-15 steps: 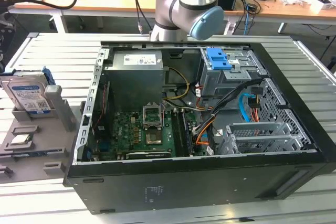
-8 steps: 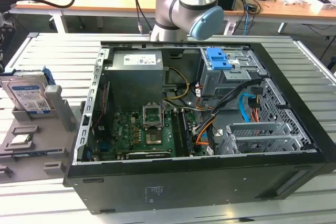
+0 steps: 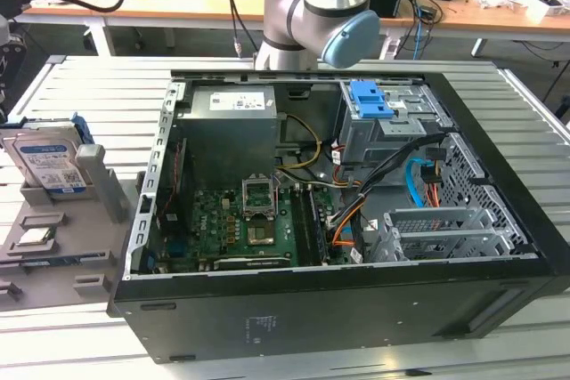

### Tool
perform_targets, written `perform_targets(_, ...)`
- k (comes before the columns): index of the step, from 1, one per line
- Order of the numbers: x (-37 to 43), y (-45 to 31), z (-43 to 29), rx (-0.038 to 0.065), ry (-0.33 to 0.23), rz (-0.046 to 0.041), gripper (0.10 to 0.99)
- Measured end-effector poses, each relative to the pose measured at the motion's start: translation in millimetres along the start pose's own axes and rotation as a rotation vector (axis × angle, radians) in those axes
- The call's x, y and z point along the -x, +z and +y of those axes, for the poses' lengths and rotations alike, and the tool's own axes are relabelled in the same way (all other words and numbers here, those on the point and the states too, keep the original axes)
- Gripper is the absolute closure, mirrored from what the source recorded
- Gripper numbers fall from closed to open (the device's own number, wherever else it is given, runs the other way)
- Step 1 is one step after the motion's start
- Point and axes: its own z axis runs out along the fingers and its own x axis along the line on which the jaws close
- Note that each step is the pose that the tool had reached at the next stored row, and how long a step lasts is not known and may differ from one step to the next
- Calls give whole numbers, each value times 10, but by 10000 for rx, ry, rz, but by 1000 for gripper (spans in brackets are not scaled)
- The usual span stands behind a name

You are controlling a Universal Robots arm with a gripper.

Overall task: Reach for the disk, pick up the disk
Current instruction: 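Pick up the disk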

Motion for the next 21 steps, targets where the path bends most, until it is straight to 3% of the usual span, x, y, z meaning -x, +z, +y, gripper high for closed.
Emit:
perform_targets(7,0,0,0,0,-448,18,980)
perform_targets(21,0,0,0,-1,-2061,80,980)
